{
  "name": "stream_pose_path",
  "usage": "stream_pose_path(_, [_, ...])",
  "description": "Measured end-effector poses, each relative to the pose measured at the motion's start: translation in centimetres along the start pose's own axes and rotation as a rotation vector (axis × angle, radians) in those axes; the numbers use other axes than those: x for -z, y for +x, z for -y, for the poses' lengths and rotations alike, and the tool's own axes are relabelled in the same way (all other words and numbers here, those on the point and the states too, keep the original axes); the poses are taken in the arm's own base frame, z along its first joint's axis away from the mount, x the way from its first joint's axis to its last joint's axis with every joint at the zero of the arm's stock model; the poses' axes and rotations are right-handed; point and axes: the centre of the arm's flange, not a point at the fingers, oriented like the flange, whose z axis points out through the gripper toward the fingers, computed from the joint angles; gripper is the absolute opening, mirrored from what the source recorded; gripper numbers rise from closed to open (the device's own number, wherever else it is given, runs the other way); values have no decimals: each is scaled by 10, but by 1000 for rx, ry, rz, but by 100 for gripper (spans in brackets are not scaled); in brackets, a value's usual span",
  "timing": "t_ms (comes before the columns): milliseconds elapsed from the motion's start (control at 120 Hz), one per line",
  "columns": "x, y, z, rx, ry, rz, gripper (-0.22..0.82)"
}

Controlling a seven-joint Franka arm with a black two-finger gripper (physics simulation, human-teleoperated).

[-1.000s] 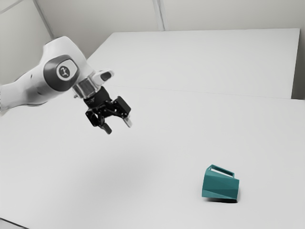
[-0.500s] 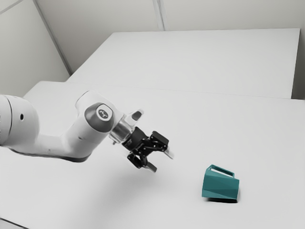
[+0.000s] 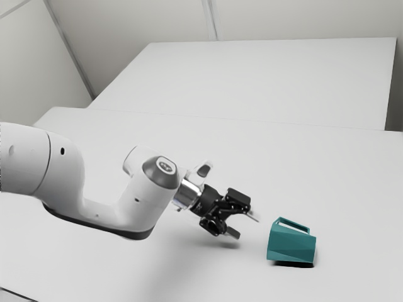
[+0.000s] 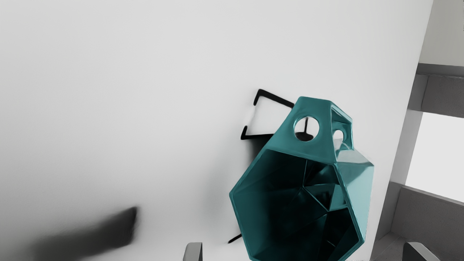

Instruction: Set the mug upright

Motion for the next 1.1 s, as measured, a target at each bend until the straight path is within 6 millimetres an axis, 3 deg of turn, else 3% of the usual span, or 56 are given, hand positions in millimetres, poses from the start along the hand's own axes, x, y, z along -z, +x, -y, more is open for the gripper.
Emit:
stream_pose_path(308, [-23, 9, -7, -70, -21, -15, 60])
stream_pose_path(500, [-37, 2, -10, -82, -36, -15, 60])
stream_pose_path(725, [-51, 3, -29, -108, -72, -20, 60])
stream_pose_path(867, [-62, 4, -26, -100, -79, -10, 58])
stream_pose_path(967, [-68, 3, -27, -100, -87, -6, 52])
stream_pose_path(1100, [-71, 1, -29, -100, -95, -6, 34])
